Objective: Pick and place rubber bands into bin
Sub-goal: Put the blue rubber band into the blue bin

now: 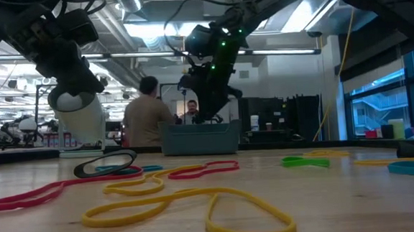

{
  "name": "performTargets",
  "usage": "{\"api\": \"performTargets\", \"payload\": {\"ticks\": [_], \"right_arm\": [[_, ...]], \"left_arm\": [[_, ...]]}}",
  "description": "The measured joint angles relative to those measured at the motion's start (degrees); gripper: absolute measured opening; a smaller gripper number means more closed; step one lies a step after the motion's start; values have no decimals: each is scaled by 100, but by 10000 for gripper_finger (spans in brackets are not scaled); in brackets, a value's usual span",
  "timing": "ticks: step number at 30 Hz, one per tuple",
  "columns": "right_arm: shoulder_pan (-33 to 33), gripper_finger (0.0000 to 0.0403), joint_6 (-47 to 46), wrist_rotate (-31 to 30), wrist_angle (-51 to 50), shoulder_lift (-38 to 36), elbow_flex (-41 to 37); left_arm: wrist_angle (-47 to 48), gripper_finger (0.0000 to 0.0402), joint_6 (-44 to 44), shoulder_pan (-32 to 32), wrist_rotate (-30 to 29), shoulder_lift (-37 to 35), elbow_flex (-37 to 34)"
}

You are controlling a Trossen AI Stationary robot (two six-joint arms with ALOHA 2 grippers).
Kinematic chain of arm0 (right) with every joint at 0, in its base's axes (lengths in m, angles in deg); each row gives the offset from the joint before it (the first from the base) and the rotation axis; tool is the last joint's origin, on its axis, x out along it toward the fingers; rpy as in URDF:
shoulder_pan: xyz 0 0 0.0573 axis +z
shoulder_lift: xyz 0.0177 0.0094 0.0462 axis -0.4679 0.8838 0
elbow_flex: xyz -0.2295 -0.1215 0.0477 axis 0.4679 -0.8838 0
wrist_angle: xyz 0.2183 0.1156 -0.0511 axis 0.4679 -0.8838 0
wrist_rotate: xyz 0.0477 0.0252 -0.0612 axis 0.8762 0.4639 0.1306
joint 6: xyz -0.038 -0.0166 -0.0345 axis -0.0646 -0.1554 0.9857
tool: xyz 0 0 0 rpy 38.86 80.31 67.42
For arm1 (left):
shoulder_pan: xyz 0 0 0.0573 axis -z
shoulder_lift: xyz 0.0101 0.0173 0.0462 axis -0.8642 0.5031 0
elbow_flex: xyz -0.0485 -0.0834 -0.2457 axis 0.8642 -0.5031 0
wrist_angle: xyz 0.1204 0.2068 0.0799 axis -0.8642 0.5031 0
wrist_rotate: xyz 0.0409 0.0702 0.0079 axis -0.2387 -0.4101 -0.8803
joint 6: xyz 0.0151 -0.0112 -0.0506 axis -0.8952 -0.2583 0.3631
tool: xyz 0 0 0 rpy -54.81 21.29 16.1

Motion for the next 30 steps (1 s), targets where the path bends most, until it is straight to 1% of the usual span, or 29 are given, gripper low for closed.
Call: {"api": "performTargets", "payload": {"ticks": [3, 7, 13, 16, 18, 20, 23, 25, 27, 30], "right_arm": [[-2, 152, -5, 313, -266, -12, 46], [38, 152, 61, 349, -709, -124, 227], [249, 109, 686, 366, -857, -889, 244], [398, 80, 875, 405, -1155, -1344, 233], [543, 59, 941, 394, -1234, -1694, 85], [757, 37, 945, 387, -1328, -2069, -215], [1128, 9, 857, 408, -1124, -2751, -1023], [1414, 6, 607, 325, -821, -3262, -1741], [1747, 12, 334, 242, -408, -3813, -2538], [2372, 13, -173, 214, 281, -4569, -3666]], "left_arm": [[0, 2, 0, 0, 0, 0, 0], [-2, 2, 2, 0, 42, 2, 0], [-6, 2, 157, 85, 77, 22, 97], [-2, 2, 173, 218, -125, 74, 225], [-9, 2, 236, 336, -328, 164, 350], [52, 2, 378, 446, -500, 292, 490], [334, 2, 599, 621, -736, 601, 824], [593, 2, 722, 751, -896, 859, 1087], [742, 2, 775, 883, -993, 1168, 1355], [944, 3, 853, 1062, -1109, 1624, 1732]]}}
